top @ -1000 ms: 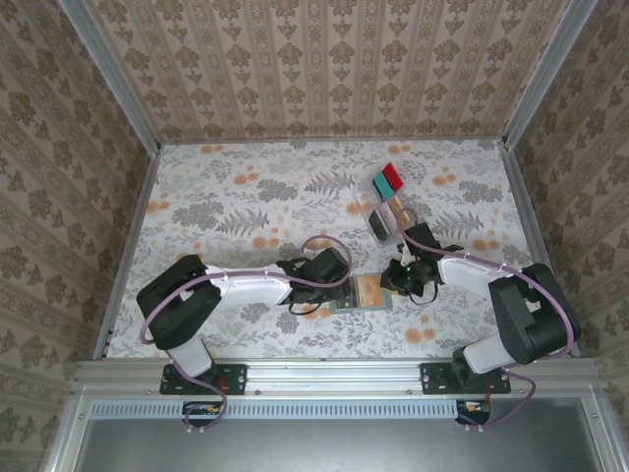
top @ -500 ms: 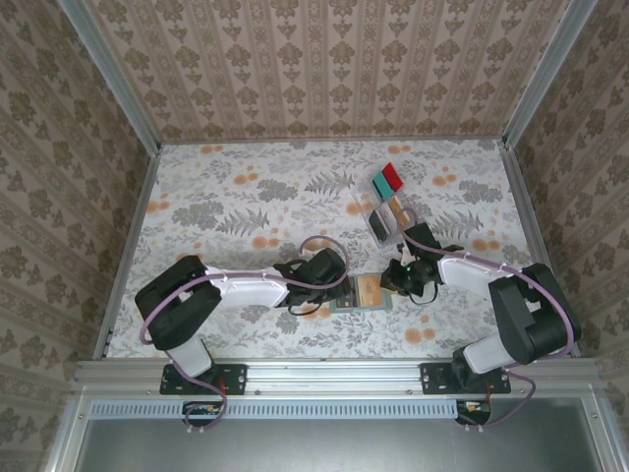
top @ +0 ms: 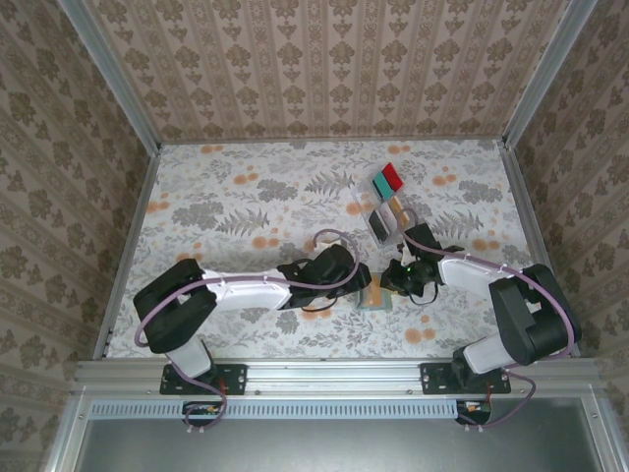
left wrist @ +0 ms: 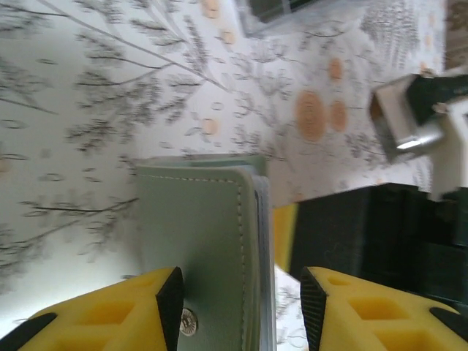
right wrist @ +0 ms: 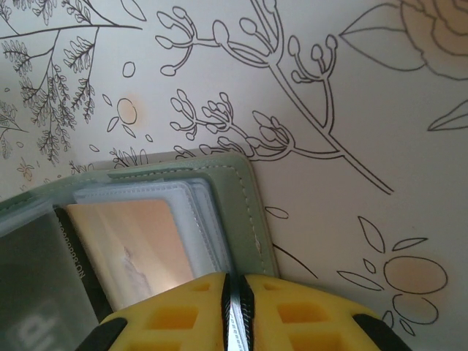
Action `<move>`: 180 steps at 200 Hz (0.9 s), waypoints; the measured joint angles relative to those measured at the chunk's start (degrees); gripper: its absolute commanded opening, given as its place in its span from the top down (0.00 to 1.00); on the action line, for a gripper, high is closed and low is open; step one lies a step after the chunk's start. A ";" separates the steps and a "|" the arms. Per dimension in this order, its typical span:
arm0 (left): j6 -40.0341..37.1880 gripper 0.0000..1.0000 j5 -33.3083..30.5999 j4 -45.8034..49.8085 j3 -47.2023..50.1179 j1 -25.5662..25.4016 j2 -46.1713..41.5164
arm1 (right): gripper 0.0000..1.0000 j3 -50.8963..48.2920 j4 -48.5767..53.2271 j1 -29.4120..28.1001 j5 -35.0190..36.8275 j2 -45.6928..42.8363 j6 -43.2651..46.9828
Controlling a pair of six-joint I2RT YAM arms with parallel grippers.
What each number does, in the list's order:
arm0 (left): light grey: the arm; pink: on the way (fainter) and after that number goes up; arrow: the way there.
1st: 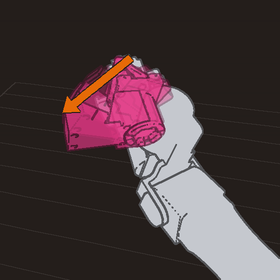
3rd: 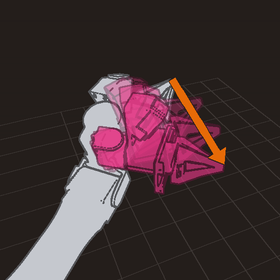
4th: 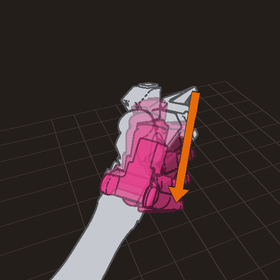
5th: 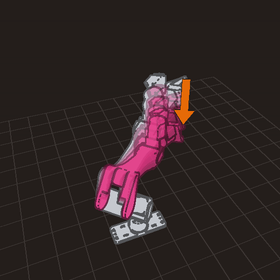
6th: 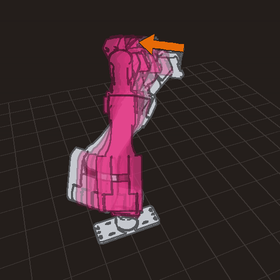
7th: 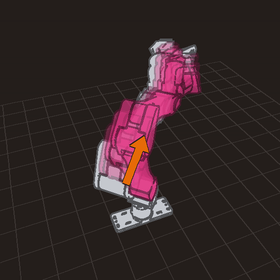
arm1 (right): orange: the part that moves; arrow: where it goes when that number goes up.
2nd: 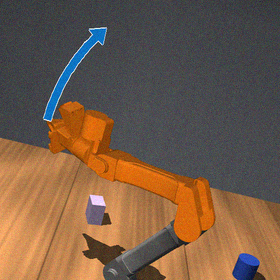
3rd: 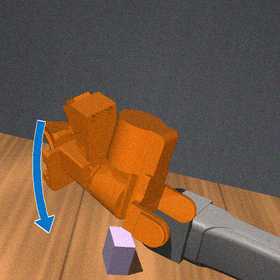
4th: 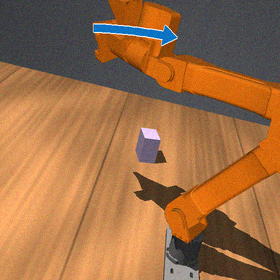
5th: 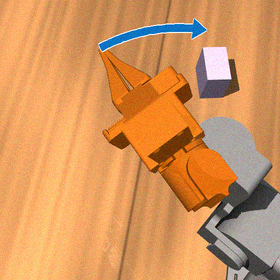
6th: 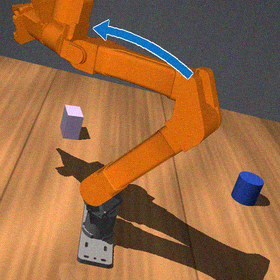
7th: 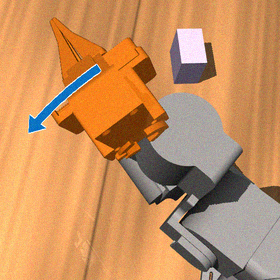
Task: Put the credit cards into the card holder
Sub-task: Close the card holder at the center of the table.
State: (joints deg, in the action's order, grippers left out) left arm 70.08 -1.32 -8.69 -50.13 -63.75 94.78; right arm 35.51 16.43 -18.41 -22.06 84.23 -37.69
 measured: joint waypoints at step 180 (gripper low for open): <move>3.69 0.51 6.73 -10.69 -3.72 -0.31 11.30 | 0.70 2.36 17.55 2.91 14.14 -15.15 3.26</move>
State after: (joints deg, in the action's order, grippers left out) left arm 73.78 5.41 -19.38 -53.84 -64.05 106.08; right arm 37.87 33.98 -15.51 -7.92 69.08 -34.44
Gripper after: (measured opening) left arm 0.493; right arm 0.300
